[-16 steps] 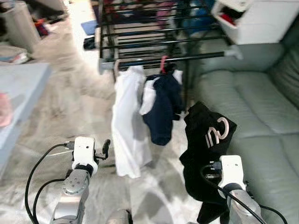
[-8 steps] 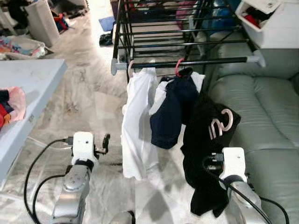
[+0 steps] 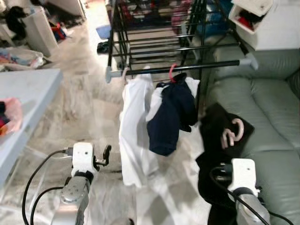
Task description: Hang hanger
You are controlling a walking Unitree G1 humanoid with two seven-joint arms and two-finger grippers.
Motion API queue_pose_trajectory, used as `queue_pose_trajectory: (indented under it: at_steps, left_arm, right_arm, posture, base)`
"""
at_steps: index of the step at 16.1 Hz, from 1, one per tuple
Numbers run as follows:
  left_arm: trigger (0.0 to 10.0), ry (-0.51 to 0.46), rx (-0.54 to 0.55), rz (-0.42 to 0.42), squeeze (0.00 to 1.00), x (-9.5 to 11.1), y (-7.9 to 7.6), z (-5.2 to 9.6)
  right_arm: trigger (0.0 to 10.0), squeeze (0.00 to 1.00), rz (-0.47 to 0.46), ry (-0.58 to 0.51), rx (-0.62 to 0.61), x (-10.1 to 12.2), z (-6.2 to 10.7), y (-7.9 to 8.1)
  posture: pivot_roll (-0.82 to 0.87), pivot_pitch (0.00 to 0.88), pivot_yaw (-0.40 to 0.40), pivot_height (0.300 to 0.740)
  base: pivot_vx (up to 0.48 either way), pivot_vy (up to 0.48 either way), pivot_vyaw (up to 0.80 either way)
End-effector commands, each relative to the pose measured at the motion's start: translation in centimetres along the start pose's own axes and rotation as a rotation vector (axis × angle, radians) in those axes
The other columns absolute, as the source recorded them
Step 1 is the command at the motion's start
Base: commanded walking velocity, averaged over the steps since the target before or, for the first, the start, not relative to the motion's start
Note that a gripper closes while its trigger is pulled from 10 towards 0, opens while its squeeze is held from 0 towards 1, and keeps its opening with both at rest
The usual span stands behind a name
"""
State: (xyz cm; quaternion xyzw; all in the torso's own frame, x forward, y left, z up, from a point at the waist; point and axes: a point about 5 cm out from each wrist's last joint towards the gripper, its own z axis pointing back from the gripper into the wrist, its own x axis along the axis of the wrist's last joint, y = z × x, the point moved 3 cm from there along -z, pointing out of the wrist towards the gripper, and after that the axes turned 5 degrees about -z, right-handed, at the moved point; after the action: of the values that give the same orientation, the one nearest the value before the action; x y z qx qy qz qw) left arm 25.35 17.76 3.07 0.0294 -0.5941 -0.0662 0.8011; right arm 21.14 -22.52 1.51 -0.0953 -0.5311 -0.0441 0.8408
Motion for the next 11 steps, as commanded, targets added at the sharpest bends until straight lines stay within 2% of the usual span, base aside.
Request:
queue_pose_trajectory:
  at_steps: [1, 7, 8, 11]
  left_arm:
    - [10.0, -0.004, -0.005, -0.019, 0.0, 0.33, 0.27, -0.06]
    - [10.0, 0.002, -0.017, -0.047, 0.0, 0.12, -0.04, -0.02]
    - [10.0, 0.0, -0.018, -0.047, 0.0, 0.15, -0.07, -0.04]
    - [10.0, -0.015, -0.027, -0.055, 0.0, 0.26, -0.35, -0.03]
  right_arm:
    - [10.0, 0.0, -0.009, -0.064, 0.018, 1.46, -0.19, 0.59]
    - [10.0, 0.0, 0.013, -0.071, 0.007, 1.83, -0.65, 0.47]
    - [10.0, 0.0, 0.01, -0.069, 0.004, 1.81, -0.69, 0.44]
    - [10.0, 0.0, 0.017, -0.062, -0.001, 1.75, -0.93, 0.22]
  posture:
    - [-0.04, 0.0, 0.027, 0.74]
    - [-0.03, 0.0, 0.021, 0.74]
    - [-0.03, 0.0, 0.018, 0.74]
    - [-0.03, 0.0, 0.012, 0.74]
  base:
    - [0.0, 0.281, 0.0]
    - [0.0, 0.48, 0.0]
    - [0.0, 0.304, 0.0]
    - [0.0, 0.0, 0.0]
